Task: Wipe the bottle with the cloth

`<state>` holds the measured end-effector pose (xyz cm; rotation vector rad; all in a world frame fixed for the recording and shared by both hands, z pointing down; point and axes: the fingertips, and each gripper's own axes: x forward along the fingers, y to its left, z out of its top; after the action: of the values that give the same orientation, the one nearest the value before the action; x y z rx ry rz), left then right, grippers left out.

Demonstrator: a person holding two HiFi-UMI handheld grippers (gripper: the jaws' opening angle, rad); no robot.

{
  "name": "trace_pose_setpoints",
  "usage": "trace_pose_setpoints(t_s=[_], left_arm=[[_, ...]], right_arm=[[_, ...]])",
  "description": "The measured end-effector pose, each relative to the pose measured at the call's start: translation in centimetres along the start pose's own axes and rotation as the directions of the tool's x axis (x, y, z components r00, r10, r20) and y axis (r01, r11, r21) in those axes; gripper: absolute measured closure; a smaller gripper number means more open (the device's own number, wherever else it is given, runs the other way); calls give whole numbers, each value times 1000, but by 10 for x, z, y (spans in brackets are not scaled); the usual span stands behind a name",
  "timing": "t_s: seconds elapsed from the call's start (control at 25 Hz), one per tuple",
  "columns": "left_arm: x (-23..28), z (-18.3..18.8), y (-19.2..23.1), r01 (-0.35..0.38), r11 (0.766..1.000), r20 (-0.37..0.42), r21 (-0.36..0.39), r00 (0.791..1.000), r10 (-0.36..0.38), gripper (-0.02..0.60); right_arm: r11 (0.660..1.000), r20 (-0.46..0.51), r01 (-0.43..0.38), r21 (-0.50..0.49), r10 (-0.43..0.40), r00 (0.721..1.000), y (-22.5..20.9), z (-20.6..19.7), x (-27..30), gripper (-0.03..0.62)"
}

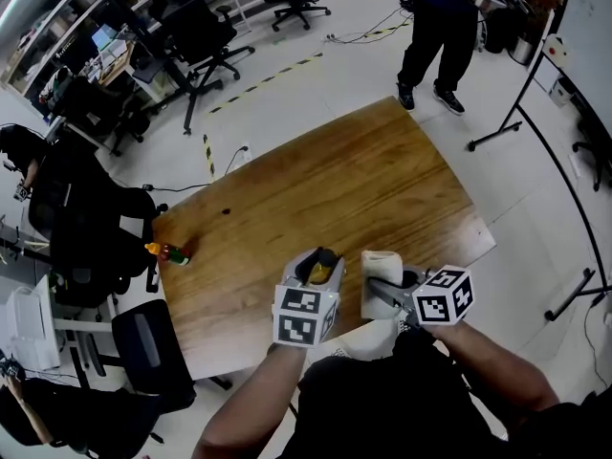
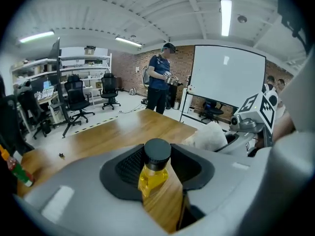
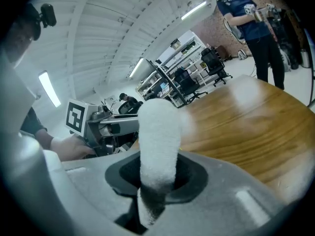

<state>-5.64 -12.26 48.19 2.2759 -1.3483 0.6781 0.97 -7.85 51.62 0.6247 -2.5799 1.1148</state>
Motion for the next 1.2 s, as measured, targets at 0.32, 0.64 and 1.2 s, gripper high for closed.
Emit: trace_pose_setpoints(t_s=[0.32,0.64,1.2], left_arm=[[-2,5,-13,207,962,8,178,977,-212,302],[-18,-12,-9,453,736,-110,502,878,-465,322],[-11,-6,-13,707,555,-204,438,679,-705,390]], right_arm=[[1000,24,13,-4,-13,1000,-14,4,-17,520],[998,44,50,-25,-49,998,-17,8,-32,520],[986,93,166,23,-168,981,-23,2,-50,520]])
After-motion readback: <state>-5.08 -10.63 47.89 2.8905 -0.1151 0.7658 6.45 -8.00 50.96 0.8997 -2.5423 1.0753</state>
